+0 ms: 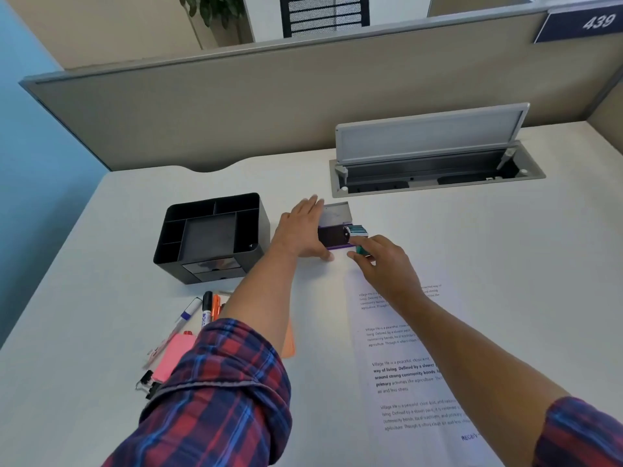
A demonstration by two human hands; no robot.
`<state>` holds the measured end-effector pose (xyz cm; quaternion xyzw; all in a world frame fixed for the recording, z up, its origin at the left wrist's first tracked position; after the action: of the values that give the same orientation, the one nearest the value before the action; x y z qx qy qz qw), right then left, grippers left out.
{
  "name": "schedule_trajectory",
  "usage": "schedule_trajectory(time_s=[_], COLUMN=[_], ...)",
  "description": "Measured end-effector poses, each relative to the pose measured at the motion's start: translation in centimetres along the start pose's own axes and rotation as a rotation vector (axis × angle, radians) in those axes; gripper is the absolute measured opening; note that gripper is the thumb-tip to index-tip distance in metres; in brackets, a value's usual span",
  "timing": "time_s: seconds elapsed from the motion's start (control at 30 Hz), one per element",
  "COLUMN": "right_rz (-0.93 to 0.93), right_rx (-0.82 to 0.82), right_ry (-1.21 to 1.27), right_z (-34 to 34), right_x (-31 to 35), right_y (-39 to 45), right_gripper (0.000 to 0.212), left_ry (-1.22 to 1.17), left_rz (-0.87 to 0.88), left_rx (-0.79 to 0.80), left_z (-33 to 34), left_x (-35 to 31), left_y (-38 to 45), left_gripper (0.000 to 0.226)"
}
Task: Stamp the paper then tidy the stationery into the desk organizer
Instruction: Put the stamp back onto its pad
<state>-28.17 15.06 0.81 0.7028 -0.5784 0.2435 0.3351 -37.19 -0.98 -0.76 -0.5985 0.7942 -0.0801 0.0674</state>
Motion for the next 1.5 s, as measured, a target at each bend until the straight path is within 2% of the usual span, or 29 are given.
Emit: schedule_trajectory(time_s=[0.13, 0.27, 0.4, 0.6, 0.8, 1.0, 1.13, 1.2, 1.37, 1.5], right_rz=[0.035, 0.048, 0.045, 0.003, -0.086, -0.295, -0.327, -0.303, -0.225, -0.224], right_rx=[-0.057, -0.084, -0.083, -0.111, -0.131, -0.218, -0.189, -0.144, -0.065, -0.031], right_ry=[0.020, 0.053, 0.057, 0.078, 0.051, -0.033, -0.052, -0.067, -0.038, -0.078], right_z=[-0.6, -1.1, -1.6, -2.5, -3.0, -4.1, -3.4, -2.6, -1.0, 0.1], right_x=[-1.0, -1.6, -2.1, -1.7, -0.2, 2.0, 2.3, 2.0, 1.3, 1.8], right_y=[0.4, 0.5, 0.5, 0.4, 0.0, -1.3, -1.6, -1.6, -1.4, -0.5], right_gripper=[0.034, 0.034, 0.036, 0.036, 0.034, 0.029, 0.027, 0.028, 0.033, 0.030], left_ry=[0.033, 0.011, 0.014, 0.058, 0.101, 0.082, 0.024, -0.037, -0.245, -0.316], left_rz=[0.023, 0.014, 0.021, 0.058, 0.078, 0.098, 0.090, 0.046, -0.122, -0.169], left_rx=[0.045, 0.090, 0.071, -0.036, -0.224, -0.384, -0.373, -0.354, -0.237, -0.238], left_z=[-0.3, -0.1, -0.3, -1.3, -3.0, -3.7, -2.6, -2.0, 0.9, 1.7], left_x=[0.4, 0.5, 0.2, -0.6, -1.1, -2.1, -2.0, -1.5, 0.4, 0.9], left_y=[1.6, 2.3, 2.5, 1.8, -0.1, -2.7, -3.5, -3.5, -3.4, -3.4], left_gripper=[0.140, 0.136, 0.130, 0.124, 0.118, 0.084, 0.068, 0.068, 0.083, 0.068])
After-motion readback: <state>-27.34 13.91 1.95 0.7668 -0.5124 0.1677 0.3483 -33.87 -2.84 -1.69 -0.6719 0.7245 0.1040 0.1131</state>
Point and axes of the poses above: each hand's wrist, its own y-axis towards the middle knuckle, its own z-axis out of the palm, x = y × z, the point moved 10 cm from there along y, towards the middle knuckle, and after that the axes turned 7 degrees about y, right-handed, at the moved point
